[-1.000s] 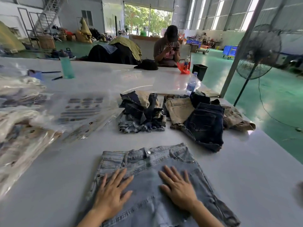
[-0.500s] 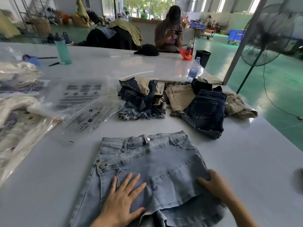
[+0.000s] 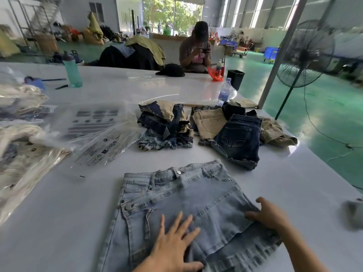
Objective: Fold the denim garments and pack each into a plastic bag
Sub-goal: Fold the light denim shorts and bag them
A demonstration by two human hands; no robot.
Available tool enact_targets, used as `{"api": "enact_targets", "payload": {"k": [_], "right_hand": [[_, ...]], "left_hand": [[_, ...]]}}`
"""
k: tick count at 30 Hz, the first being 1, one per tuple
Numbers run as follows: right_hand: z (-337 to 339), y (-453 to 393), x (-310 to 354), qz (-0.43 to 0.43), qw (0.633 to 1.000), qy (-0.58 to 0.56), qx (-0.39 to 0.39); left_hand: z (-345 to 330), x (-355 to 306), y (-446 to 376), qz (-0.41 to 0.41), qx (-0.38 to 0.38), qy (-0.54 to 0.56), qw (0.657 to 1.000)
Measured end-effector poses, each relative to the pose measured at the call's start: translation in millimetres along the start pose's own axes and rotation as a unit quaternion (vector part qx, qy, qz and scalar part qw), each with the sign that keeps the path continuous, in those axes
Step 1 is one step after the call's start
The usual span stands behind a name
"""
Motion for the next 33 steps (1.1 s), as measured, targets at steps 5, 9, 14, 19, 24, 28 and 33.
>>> {"api": "enact_targets", "payload": {"k": [5,9,14,19,24,28,33], "right_hand": [[15,3,25,-0.029,0.991,0.131,-0.017],[7,13,116,0.134,0.977,0.127,-0.105],[-55,39,246,0.354,0.921,0.146,-0.068],[-84,22,316,0.363,0.907,0.213,0.004],[-77,4,332,0.325,0.899,0.279,0.089],[-50,7,345,0.398,0.912,0.046,0.086],[-57,8,320,0.317,0.938,0.106,-0.086]], "left_hand": [[11,-3,2,-0.034,-0.105,-0.023,0.994],[55,79,41,0.064,-0.344,0.120,0.929],[15,171,65,0.341,-0.191,0.288,0.874],[3,168,74,0.429,-0.138,0.281,0.847],[-5,182,77,0.451,-0.118,0.327,0.822],[-1,191,74,0.361,-0.191,0.465,0.785],[-8,209,75,0.402,-0.136,0.399,0.813]]}}
Point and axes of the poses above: each hand's wrist, its own y-axis away from the middle knuckle, its own z-axis out of the back of the hand, x = y × z, the point moved 8 cm from there along -y, towards the middle knuckle, and after that the axes turned 12 degrees about x, right-handed, at the moved point
